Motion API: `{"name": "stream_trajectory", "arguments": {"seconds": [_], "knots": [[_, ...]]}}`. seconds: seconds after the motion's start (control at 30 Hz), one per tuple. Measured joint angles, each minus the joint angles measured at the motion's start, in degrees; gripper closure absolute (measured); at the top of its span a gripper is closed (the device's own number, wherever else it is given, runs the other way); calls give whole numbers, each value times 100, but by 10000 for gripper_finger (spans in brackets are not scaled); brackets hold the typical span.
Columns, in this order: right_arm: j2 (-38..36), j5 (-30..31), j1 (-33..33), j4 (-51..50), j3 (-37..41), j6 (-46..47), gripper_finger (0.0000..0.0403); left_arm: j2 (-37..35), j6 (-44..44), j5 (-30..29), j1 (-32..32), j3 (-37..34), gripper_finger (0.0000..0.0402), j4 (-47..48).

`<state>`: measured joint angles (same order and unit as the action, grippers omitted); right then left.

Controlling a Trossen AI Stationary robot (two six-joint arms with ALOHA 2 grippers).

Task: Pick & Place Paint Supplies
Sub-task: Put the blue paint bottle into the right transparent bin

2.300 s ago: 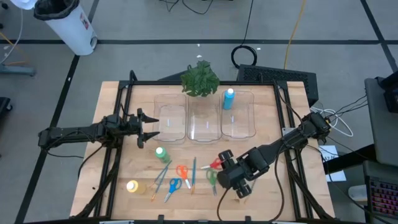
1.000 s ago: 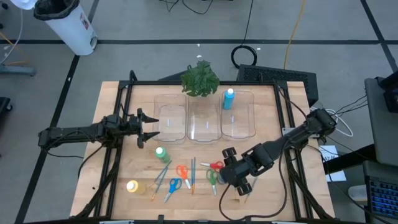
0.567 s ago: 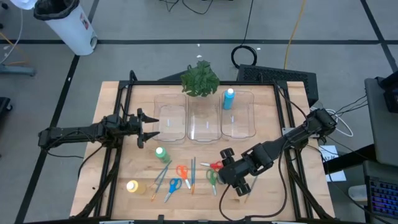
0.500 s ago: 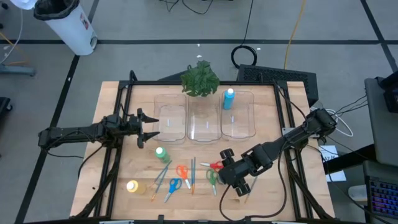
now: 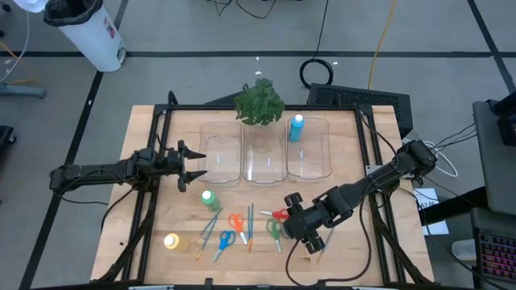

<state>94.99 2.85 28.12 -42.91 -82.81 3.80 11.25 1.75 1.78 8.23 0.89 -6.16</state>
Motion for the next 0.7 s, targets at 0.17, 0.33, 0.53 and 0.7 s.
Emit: {"name": "stream_trajectory", "arguments": {"seconds": [0.17, 0.33, 0.53, 0.7], "knots": [[-75, 11, -4, 138, 2, 21, 200, 0, -1, 0, 0, 0, 107, 3], [-84, 7, -3, 75, 4, 101, 200, -1, 0, 0, 0, 0, 107, 1], [-84, 7, -2, 70, 4, 106, 200, 0, -1, 2, 0, 0, 107, -1], [-84, 18, -2, 68, 4, 95, 200, 0, -1, 0, 0, 0, 107, -1]]}}
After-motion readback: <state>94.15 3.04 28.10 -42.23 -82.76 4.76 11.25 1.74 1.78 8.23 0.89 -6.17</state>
